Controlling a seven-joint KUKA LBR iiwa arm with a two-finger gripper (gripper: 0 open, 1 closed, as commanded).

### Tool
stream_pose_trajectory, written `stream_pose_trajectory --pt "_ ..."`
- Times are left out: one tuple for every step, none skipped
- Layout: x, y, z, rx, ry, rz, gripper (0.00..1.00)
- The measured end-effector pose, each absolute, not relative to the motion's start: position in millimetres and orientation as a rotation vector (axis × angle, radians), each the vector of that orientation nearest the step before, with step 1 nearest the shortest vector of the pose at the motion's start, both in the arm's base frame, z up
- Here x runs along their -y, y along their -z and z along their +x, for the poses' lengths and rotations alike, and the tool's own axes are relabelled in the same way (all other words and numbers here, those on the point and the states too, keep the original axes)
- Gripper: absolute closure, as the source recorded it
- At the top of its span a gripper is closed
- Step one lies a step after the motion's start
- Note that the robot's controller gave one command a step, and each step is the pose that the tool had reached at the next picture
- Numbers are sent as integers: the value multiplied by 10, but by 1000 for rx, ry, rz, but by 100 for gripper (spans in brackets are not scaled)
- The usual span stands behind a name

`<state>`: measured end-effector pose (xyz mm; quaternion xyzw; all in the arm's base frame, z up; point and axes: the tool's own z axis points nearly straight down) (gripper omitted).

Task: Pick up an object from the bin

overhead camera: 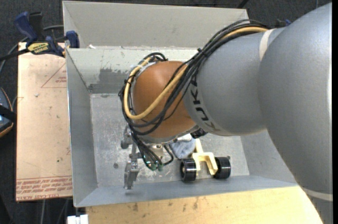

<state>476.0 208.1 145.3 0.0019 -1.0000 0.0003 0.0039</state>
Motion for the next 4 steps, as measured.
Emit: stream_pose_trajectory --pt "-2073 -1488 4782 3140 1 0 0" --pt "-1311 -1005 4958 2923 1 1147 100" --pt "-1322 -1008 4957 2923 3 1149 100" --pt "-1271 -1166 4976 2941 6 1085 100"
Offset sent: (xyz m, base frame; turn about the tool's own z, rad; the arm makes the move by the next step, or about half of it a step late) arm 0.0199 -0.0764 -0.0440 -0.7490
